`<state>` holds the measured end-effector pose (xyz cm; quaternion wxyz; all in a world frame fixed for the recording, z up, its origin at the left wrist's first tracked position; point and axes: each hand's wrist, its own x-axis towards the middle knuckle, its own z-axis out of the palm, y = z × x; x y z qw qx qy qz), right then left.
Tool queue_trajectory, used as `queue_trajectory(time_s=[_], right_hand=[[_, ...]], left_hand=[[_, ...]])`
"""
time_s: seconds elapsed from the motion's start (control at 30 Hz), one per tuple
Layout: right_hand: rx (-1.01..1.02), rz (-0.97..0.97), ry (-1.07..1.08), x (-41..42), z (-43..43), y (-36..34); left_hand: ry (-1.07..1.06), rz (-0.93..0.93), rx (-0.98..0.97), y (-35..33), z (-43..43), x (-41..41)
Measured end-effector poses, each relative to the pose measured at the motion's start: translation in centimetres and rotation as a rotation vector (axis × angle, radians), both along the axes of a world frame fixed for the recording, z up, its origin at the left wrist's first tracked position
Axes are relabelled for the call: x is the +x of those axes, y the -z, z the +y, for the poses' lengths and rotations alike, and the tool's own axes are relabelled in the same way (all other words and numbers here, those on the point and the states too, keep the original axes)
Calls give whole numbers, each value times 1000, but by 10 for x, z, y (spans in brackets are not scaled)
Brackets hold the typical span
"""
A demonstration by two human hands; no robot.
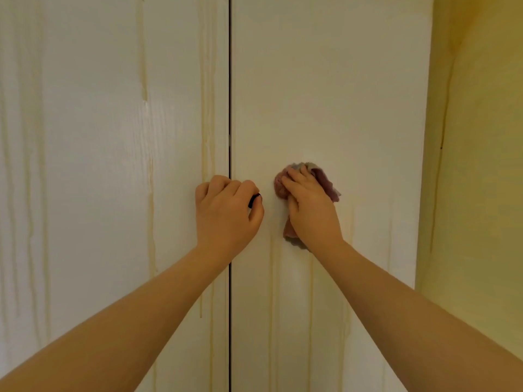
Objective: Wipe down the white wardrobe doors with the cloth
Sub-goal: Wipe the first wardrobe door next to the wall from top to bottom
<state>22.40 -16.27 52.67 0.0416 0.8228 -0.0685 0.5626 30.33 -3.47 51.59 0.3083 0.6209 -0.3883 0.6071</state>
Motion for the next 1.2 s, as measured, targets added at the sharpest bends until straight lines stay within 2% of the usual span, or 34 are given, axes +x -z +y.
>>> queue_trajectory(time_s=[0.13,0.2,0.33,0.47,0.57,0.67,0.7,0.83,0.87,0.9,1.0,1.03,1.1,1.2], right_hand=[[-137,102,-78,-4,0,27],[-249,148,-65,-12,-3,12],[-3,-38,-155,-11,9,-26],[-59,-44,-259,2,15,18],[-105,-58,-183,0,5,13],[138,-154,-125,5,3,-5],[153,-142,-124,6,5,-2],[-226,150,-248,-6,11,30],[-303,168,-232,-7,5,25],[-290,152,-209,-7,0,15],[58,-67,-183,2,-6,-8],[109,-107,-184,5,-2,-4],[14,-26,-215,6,4,19],[-254,220,-235,-6,-3,36]], left_hand=[[15,69,65,-6,4,-2],[3,86,102,-13,5,-4],[4,253,219,-22,7,-9],[1,332,265,-23,9,-12],[54,427,313,-28,10,-10],[153,503,314,-29,12,-11],[180,522,311,-29,12,-11],[221,546,291,-28,14,-11],[223,542,277,-27,13,-11],[222,537,259,-26,13,-11],[238,539,206,-21,10,-12],[240,545,198,-19,9,-12],[233,543,194,-18,8,-11],[233,529,175,-14,9,-12]])
